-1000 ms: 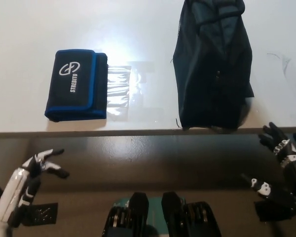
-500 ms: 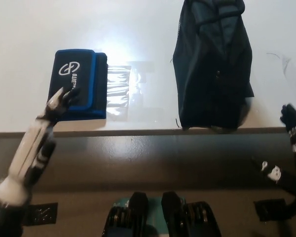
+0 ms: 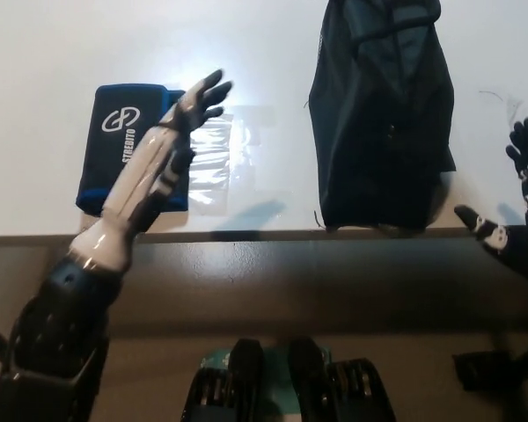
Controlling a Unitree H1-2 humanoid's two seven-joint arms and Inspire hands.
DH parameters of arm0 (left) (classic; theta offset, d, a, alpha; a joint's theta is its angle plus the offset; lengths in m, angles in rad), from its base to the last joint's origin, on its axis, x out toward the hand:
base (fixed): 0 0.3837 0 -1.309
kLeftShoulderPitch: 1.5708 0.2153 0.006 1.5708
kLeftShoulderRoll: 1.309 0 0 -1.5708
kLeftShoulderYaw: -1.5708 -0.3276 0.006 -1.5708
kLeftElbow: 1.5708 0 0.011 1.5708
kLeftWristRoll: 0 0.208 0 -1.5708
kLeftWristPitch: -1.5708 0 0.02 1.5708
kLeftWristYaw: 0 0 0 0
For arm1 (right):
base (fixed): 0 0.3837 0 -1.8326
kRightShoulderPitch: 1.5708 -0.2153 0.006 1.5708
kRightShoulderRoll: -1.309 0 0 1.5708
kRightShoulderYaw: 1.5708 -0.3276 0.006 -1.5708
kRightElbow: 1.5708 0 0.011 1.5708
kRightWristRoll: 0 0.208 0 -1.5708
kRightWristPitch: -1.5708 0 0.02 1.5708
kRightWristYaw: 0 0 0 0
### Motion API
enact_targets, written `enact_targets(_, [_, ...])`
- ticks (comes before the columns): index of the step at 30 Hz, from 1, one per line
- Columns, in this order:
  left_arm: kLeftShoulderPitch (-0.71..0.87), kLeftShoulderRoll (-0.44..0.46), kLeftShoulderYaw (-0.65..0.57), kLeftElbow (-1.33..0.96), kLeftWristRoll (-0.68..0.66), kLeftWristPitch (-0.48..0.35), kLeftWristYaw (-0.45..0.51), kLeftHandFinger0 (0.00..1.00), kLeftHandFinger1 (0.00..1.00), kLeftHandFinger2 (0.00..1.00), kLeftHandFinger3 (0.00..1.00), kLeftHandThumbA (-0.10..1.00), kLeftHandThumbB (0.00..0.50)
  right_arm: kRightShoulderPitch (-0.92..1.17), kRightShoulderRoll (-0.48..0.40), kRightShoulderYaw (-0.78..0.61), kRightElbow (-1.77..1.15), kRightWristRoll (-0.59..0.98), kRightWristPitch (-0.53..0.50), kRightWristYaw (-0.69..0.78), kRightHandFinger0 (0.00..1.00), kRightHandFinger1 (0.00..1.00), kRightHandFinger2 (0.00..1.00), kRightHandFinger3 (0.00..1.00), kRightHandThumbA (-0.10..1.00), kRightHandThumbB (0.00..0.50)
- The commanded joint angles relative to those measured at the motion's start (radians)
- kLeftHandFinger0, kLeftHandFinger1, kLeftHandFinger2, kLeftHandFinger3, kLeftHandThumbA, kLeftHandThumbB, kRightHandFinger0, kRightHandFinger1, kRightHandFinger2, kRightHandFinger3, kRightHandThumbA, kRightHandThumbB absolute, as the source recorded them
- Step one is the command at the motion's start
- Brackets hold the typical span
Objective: Use both hands to pick up the lunch bag on the right hand side and smoothly move it near the note book on the left hand side
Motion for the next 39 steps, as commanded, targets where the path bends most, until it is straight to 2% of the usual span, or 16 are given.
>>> enact_targets(1, [-0.092, -0.025, -0.017, 0.065, 0.013, 0.073, -0.02, 1.0, 1.0, 1.0, 1.0, 1.0, 0.316, -0.071, -0.003, -0.012, 0.021, 0.058, 0.049, -0.001, 1.0, 1.0, 1.0, 1.0, 1.0, 0.289])
enact_targets(3, [-0.13, -0.038, -0.026, 0.114, 0.021, 0.084, -0.023, 1.0, 1.0, 1.0, 1.0, 1.0, 0.362, -0.097, -0.004, -0.013, 0.045, 0.062, 0.063, -0.002, 1.0, 1.0, 1.0, 1.0, 1.0, 0.295])
enact_targets(5, [-0.152, -0.054, -0.025, 0.149, 0.017, 0.091, -0.018, 1.0, 1.0, 1.0, 1.0, 1.0, 0.372, -0.114, -0.004, -0.013, 0.057, 0.073, 0.07, 0.002, 1.0, 1.0, 1.0, 1.0, 1.0, 0.283])
enact_targets(9, [-0.192, -0.079, -0.012, 0.204, -0.032, 0.138, -0.037, 1.0, 1.0, 1.0, 1.0, 1.0, 0.377, -0.144, -0.001, -0.013, 0.077, 0.071, 0.068, -0.002, 1.0, 1.0, 1.0, 1.0, 1.0, 0.299])
enact_targets(10, [-0.205, -0.083, -0.012, 0.23, -0.027, 0.131, -0.036, 1.0, 1.0, 1.0, 1.0, 1.0, 0.379, -0.151, 0.0, -0.013, 0.077, 0.072, 0.072, -0.002, 1.0, 1.0, 1.0, 1.0, 1.0, 0.321])
enact_targets(13, [-0.238, -0.104, -0.002, 0.295, -0.05, 0.124, -0.043, 1.0, 1.0, 1.0, 1.0, 1.0, 0.375, -0.161, 0.002, -0.012, 0.079, 0.071, 0.063, -0.001, 1.0, 1.0, 1.0, 1.0, 1.0, 0.314])
enact_targets(15, [-0.261, -0.128, 0.017, 0.34, -0.094, 0.135, -0.054, 1.0, 1.0, 1.0, 1.0, 1.0, 0.353, -0.169, 0.003, -0.013, 0.082, 0.075, 0.055, 0.0, 1.0, 1.0, 1.0, 1.0, 1.0, 0.315])
enact_targets(18, [-0.295, -0.159, 0.042, 0.398, -0.117, 0.16, -0.048, 1.0, 1.0, 1.0, 1.0, 1.0, 0.379, -0.179, 0.002, -0.011, 0.087, 0.076, 0.05, 0.004, 1.0, 1.0, 1.0, 1.0, 1.0, 0.335])
enact_targets(25, [-0.361, -0.206, 0.085, 0.512, -0.146, 0.195, -0.035, 1.0, 1.0, 1.0, 1.0, 1.0, 0.41, -0.198, 0.001, -0.017, 0.126, 0.139, 0.065, 0.031, 1.0, 1.0, 1.0, 1.0, 1.0, 0.304])
enact_targets(35, [-0.46, -0.234, 0.125, 0.696, -0.178, 0.187, -0.055, 1.0, 1.0, 1.0, 1.0, 1.0, 0.388, -0.31, 0.036, -0.041, 0.358, 0.231, 0.05, 0.065, 1.0, 1.0, 1.0, 1.0, 1.0, 0.327])
enact_targets(36, [-0.466, -0.236, 0.124, 0.719, -0.176, 0.176, -0.058, 1.0, 1.0, 1.0, 1.0, 1.0, 0.399, -0.325, 0.04, -0.046, 0.394, 0.244, 0.048, 0.075, 1.0, 1.0, 1.0, 1.0, 1.0, 0.292])
enact_targets(39, [-0.479, -0.244, 0.126, 0.769, -0.174, 0.157, -0.061, 1.0, 1.0, 1.0, 1.0, 1.0, 0.402, -0.38, 0.056, -0.056, 0.514, 0.265, 0.022, 0.095, 1.0, 1.0, 1.0, 1.0, 1.0, 0.271])
